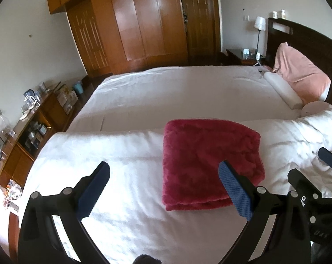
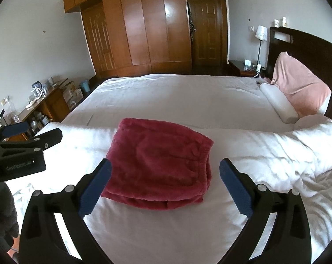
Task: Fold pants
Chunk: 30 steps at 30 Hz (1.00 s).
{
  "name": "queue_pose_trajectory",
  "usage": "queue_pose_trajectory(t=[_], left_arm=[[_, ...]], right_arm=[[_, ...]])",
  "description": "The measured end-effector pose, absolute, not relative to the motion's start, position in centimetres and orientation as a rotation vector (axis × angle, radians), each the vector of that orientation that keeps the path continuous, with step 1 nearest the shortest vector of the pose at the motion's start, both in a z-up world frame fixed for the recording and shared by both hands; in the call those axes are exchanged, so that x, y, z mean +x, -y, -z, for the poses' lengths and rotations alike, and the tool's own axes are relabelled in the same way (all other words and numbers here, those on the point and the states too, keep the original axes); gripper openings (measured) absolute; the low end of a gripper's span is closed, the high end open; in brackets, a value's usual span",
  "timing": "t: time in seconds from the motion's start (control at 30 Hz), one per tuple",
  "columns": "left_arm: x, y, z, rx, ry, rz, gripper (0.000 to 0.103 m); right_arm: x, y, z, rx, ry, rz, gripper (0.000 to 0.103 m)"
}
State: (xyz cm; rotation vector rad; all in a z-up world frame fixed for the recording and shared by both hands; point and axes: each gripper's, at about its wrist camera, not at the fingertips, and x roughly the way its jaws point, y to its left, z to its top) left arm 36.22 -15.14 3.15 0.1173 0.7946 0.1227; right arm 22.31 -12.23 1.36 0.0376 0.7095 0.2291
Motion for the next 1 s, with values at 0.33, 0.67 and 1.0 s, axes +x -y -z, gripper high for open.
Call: queue_pose_trajectory(t=[0.33,0.67,1.0], left_arm=[[37.1,15.3,-2.3,0.12,-0.853,-0.137,0.098],[38.2,14.9,-1.3,0.137,-0.887,-0.146,0.098],[38.5,15.1,-0.8,0.171,-0.887,-0.127,0.098]], right_arm=[[22.6,11.5,-1.4,-0.008,-0.702,-0.221,0.099],[23.3,11.4,-1.1,-0.01,-0.712,-0.194,0.1],[24.1,10.9,-0.2,-0.01,-0.733,-0.18,0.1]])
